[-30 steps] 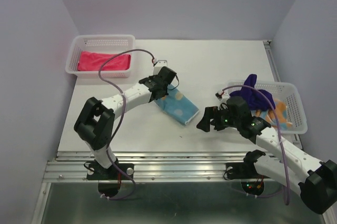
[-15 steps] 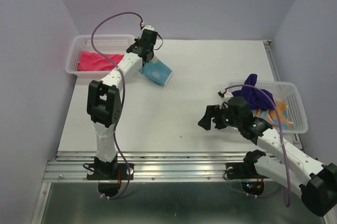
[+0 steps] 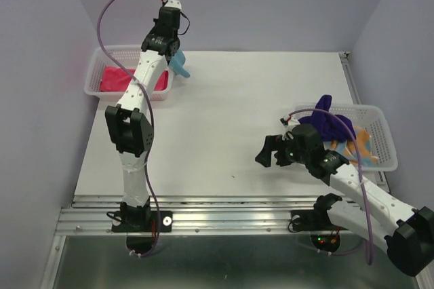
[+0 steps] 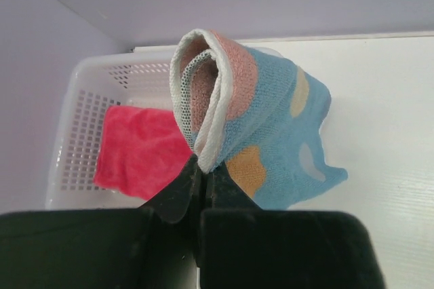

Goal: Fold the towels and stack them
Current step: Neatly place the folded towel into the bin

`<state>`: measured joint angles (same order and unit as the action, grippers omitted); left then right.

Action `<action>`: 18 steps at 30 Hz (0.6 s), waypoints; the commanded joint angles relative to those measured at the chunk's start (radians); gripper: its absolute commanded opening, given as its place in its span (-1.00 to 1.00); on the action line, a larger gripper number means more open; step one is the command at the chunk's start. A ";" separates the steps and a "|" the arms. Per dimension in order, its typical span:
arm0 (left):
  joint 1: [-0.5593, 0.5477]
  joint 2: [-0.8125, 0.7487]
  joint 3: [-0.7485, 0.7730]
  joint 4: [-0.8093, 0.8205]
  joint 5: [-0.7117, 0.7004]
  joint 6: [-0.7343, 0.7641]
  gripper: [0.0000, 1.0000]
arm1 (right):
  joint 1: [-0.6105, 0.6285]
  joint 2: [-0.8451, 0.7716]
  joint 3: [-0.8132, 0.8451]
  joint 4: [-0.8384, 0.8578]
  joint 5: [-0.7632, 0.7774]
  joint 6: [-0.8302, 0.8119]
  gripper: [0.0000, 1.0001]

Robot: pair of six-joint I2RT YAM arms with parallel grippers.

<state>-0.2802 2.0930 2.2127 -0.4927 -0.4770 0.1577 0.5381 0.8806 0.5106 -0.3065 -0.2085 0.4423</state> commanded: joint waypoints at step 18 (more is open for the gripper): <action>0.233 -0.131 -0.188 0.105 0.156 0.126 -1.00 | 0.007 0.001 0.063 0.001 0.027 -0.004 1.00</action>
<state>-0.0639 2.0357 2.0834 -0.4927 -0.3542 0.2226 0.5385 0.8913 0.5114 -0.3077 -0.1944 0.4419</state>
